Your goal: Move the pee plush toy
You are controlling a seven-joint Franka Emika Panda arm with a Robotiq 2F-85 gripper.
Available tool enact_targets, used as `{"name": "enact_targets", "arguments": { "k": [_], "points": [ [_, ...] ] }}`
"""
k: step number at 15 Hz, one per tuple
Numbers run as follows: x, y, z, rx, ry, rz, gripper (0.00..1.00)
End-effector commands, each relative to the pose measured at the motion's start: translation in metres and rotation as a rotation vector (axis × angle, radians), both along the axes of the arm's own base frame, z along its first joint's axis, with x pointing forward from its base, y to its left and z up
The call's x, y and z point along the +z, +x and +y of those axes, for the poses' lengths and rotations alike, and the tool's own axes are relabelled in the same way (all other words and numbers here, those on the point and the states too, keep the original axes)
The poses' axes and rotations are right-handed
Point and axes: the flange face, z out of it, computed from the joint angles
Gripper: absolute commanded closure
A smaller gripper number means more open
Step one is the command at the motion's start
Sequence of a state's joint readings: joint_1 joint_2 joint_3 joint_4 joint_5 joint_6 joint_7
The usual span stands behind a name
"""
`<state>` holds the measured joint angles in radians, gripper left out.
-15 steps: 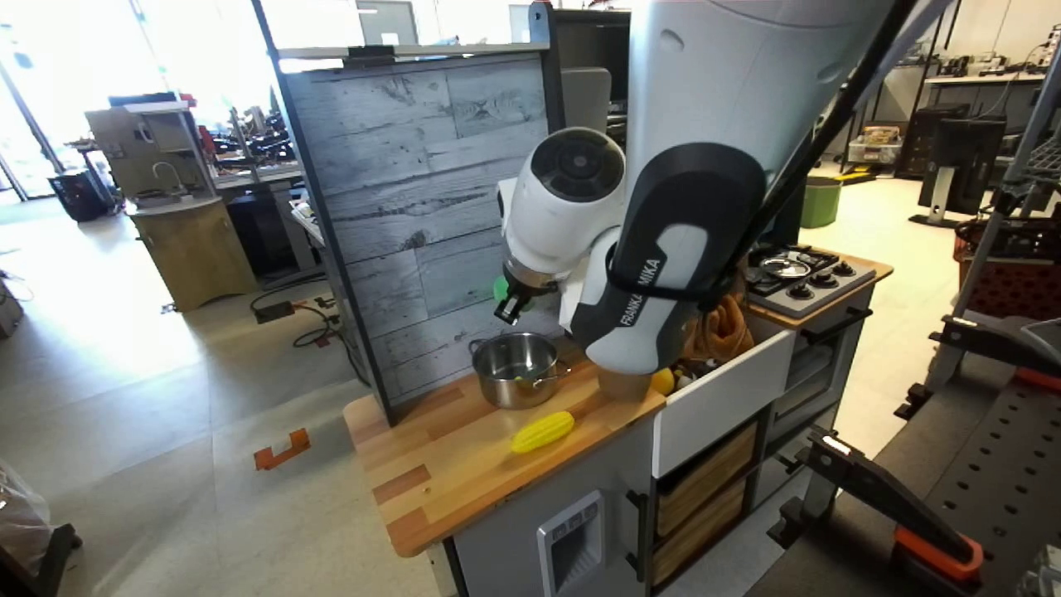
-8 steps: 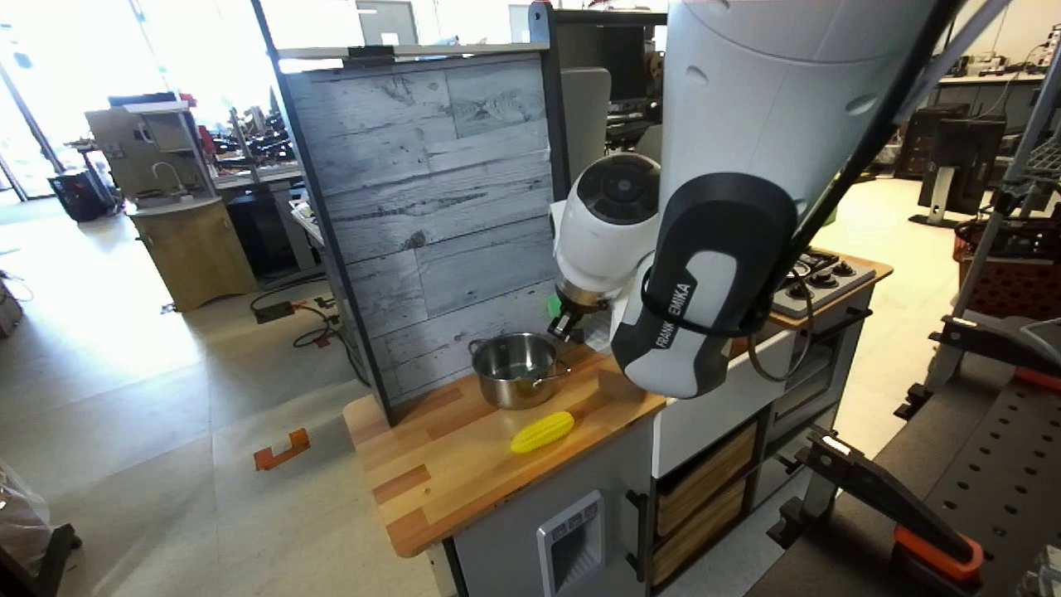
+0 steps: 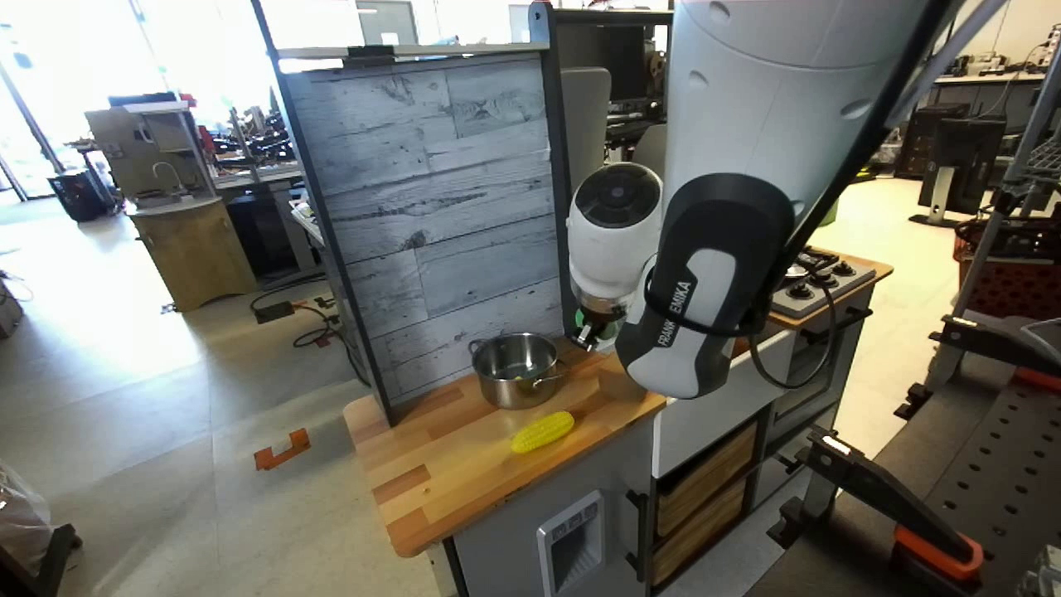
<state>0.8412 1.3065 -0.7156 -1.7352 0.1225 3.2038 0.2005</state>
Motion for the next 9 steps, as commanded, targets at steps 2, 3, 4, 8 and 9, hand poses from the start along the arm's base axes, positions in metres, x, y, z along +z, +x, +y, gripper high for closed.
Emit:
{"name": "enact_targets", "arguments": {
  "k": [2,3,4,8,9],
  "points": [
    [-0.001,0.024,0.010,0.029,0.046,0.058,0.94],
    [-0.002,0.029,0.013,0.038,0.061,0.063,0.94],
    [-0.002,0.035,0.015,0.050,0.076,0.071,0.94],
    [-0.008,0.058,0.011,0.074,0.118,0.120,0.94],
    [-0.011,0.063,0.008,0.075,0.127,0.143,0.94]
  ]
}}
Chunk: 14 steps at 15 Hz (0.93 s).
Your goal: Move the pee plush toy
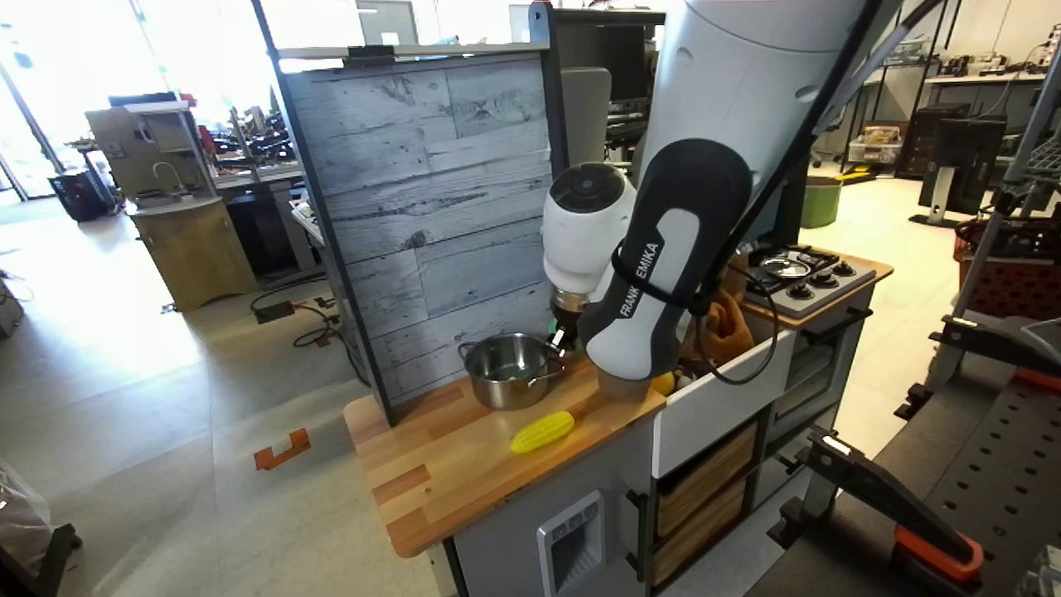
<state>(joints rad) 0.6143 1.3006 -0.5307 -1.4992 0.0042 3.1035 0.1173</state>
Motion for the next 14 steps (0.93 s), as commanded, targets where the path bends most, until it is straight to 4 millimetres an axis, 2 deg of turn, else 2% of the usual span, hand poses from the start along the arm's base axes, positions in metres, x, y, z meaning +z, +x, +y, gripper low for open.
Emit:
{"name": "enact_targets", "arguments": {
  "k": [1,8,9,10,14],
  "points": [
    [0.000,0.024,-0.007,0.014,0.039,0.080,0.94],
    [-0.012,0.040,-0.016,0.005,0.077,0.205,0.94],
    [-0.010,0.041,-0.016,0.001,0.080,0.220,0.50],
    [-0.010,0.043,-0.016,-0.001,0.090,0.231,0.49],
    [-0.009,0.045,-0.013,-0.008,0.100,0.261,0.20]
  ]
}}
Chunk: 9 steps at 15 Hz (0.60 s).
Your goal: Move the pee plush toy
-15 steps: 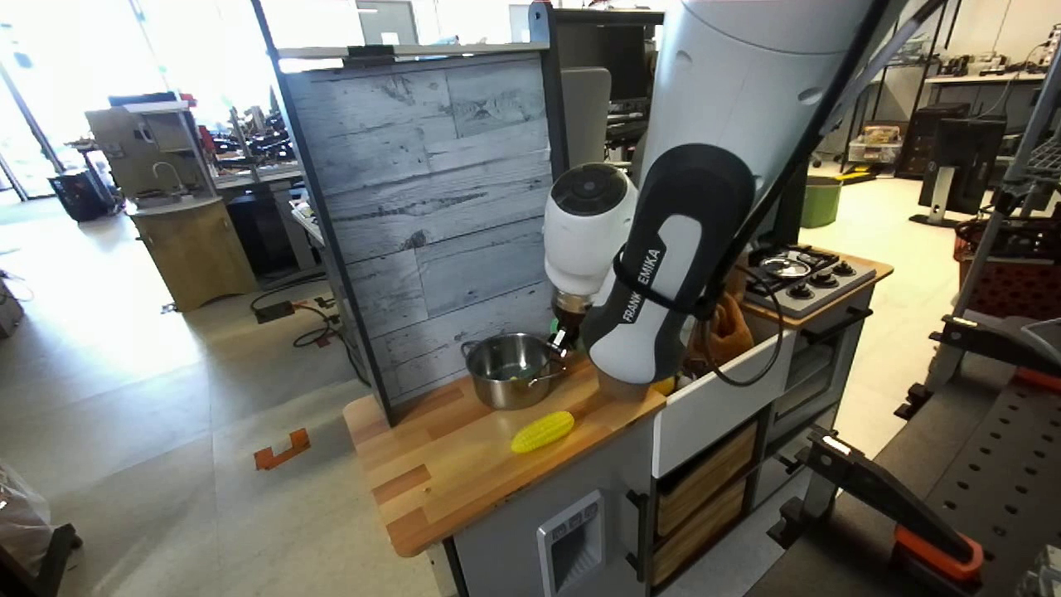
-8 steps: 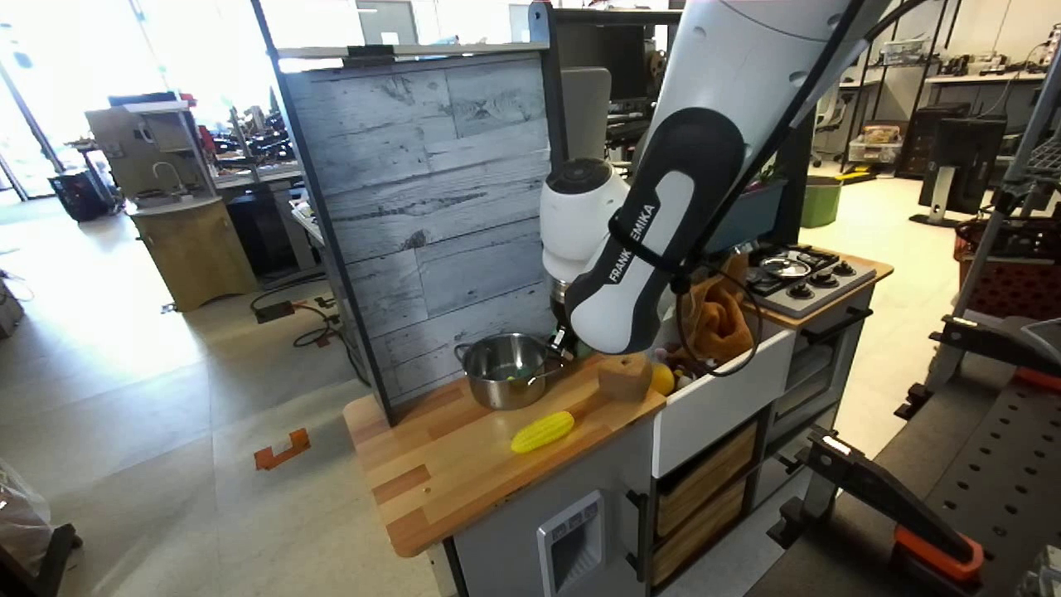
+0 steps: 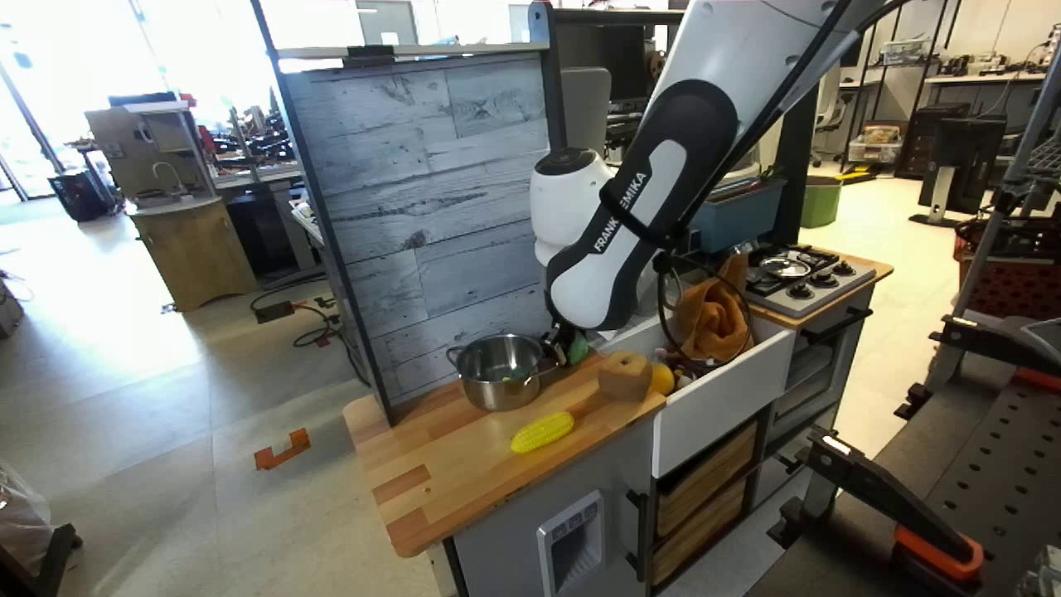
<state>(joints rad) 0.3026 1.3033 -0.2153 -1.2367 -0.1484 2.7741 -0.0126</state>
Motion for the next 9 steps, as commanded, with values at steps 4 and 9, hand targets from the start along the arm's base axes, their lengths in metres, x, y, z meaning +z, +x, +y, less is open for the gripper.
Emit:
{"name": "enact_targets", "arguments": {
  "k": [4,9],
  "points": [
    [0.001,0.001,0.008,0.017,0.014,0.023,0.00],
    [0.011,-0.010,0.011,0.027,0.009,-0.016,0.00]
  ]
}}
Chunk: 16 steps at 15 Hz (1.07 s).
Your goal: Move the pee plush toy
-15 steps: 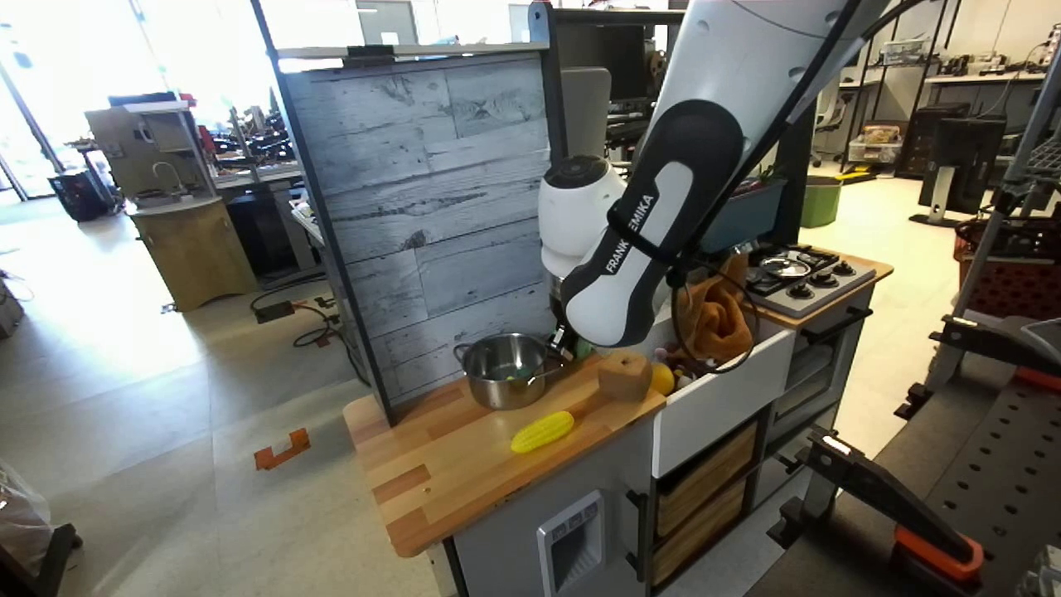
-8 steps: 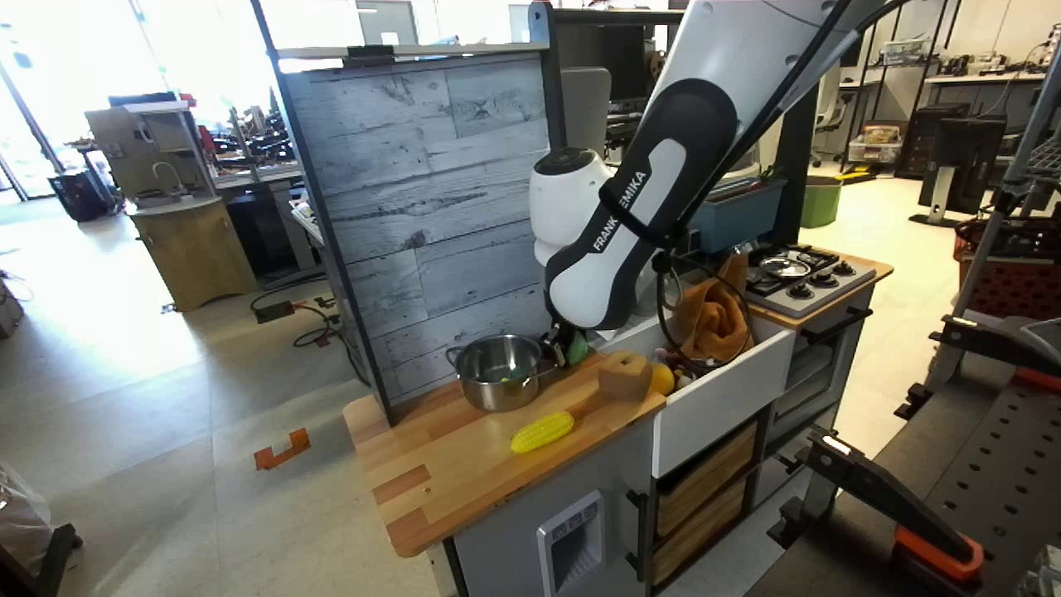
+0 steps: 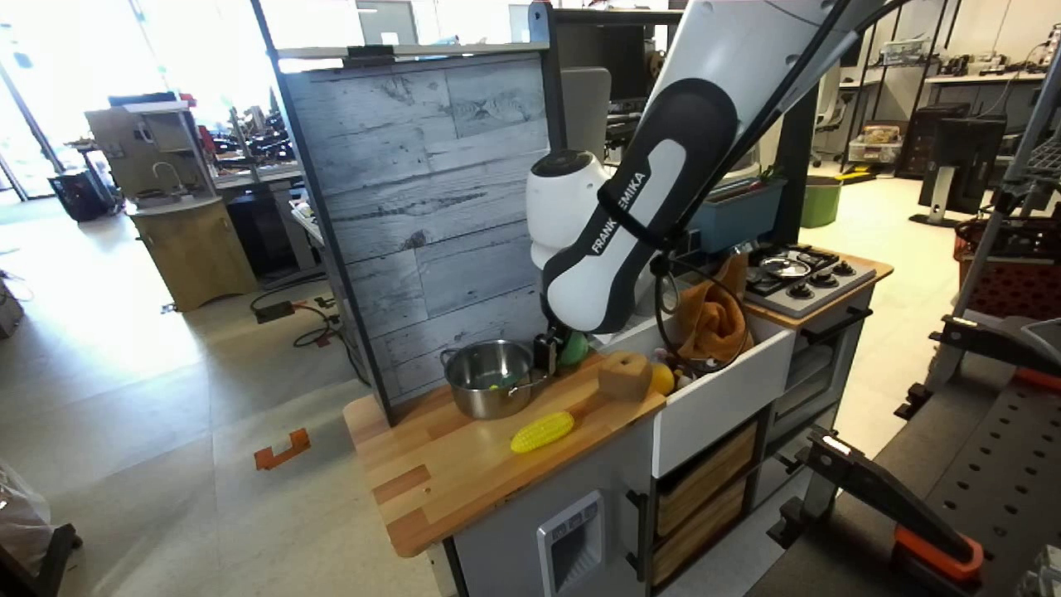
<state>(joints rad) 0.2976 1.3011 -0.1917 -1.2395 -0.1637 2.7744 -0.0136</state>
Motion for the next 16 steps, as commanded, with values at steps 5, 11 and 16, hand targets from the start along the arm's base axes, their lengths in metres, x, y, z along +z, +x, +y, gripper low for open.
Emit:
{"name": "enact_targets", "arguments": {
  "k": [5,11,16],
  "points": [
    [0.023,-0.030,0.002,0.023,0.004,-0.098,0.00],
    [0.012,-0.045,0.001,-0.022,-0.025,-0.031,0.00],
    [0.010,-0.044,-0.001,-0.023,-0.023,-0.033,0.00]
  ]
}}
